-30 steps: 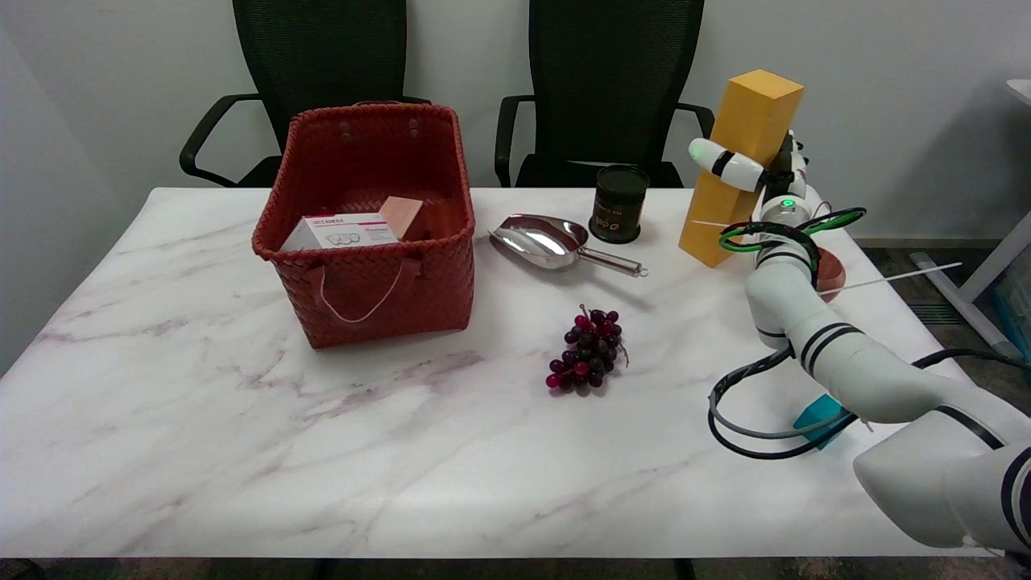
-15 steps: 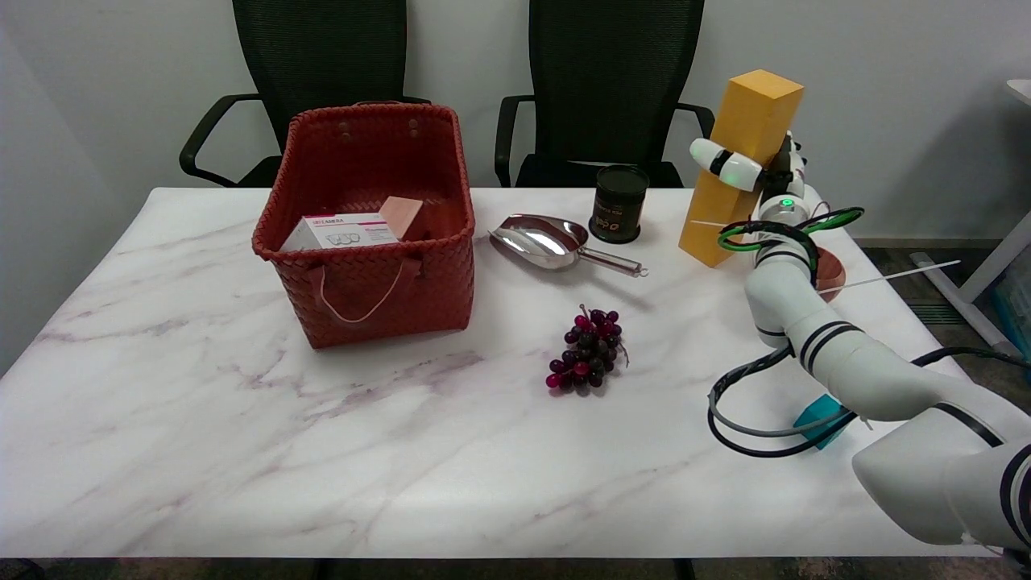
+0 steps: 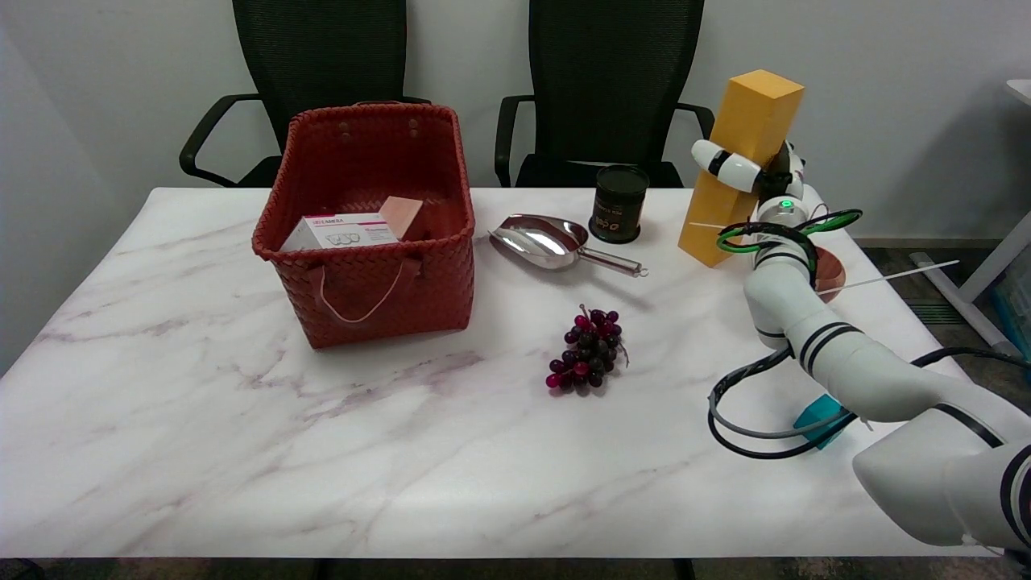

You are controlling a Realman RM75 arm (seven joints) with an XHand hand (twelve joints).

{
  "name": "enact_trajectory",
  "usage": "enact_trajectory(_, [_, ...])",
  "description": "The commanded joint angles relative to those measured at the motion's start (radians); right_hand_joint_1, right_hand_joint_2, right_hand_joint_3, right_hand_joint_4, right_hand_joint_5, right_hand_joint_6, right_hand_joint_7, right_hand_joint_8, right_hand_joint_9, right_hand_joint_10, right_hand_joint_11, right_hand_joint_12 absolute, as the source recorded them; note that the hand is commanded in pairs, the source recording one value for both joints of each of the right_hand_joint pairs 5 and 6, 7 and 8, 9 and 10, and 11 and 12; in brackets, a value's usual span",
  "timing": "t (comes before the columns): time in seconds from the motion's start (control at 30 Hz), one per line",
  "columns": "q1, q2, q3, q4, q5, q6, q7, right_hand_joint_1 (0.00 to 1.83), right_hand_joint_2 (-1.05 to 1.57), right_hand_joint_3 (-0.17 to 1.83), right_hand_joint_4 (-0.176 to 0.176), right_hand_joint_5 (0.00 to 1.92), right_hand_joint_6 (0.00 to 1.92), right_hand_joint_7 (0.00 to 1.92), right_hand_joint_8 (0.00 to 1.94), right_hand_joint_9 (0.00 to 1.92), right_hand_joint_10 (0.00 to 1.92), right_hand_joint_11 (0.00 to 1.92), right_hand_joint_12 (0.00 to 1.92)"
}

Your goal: Pick up the yellow rectangular box.

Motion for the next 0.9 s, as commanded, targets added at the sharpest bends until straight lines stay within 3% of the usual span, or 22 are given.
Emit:
enact_trajectory(0.03, [-0.006, 0.001, -0.003, 0.007, 0.000, 0.003, 0.039, 1.23, 0.25, 0.74, 0.000, 0.33, 0.33, 0.66, 0.66, 0.53, 0.53, 0.58, 0.58])
enact_trajectory(0.1, [-0.008, 0.001, -0.004, 0.007, 0.000, 0.007, 0.052, 1.24, 0.28, 0.77, 0.000, 0.52, 0.52, 0.70, 0.70, 0.56, 0.56, 0.60, 0.60])
enact_trajectory(0.2, [-0.011, 0.004, -0.004, 0.008, -0.004, 0.007, 0.059, 1.24, 0.30, 0.79, 0.000, 0.61, 0.61, 0.74, 0.74, 0.61, 0.61, 0.63, 0.63])
enact_trajectory(0.77, [-0.017, 0.007, 0.003, 0.027, -0.015, 0.008, 0.061, 1.28, 0.64, 0.83, 0.000, 0.75, 0.75, 0.89, 0.89, 0.73, 0.73, 0.86, 0.86])
enact_trajectory(0.9, [-0.026, 0.010, 0.004, 0.048, -0.017, 0.024, 0.061, 1.27, 0.68, 0.86, 0.000, 0.87, 0.87, 0.94, 0.94, 0.76, 0.76, 0.92, 0.92])
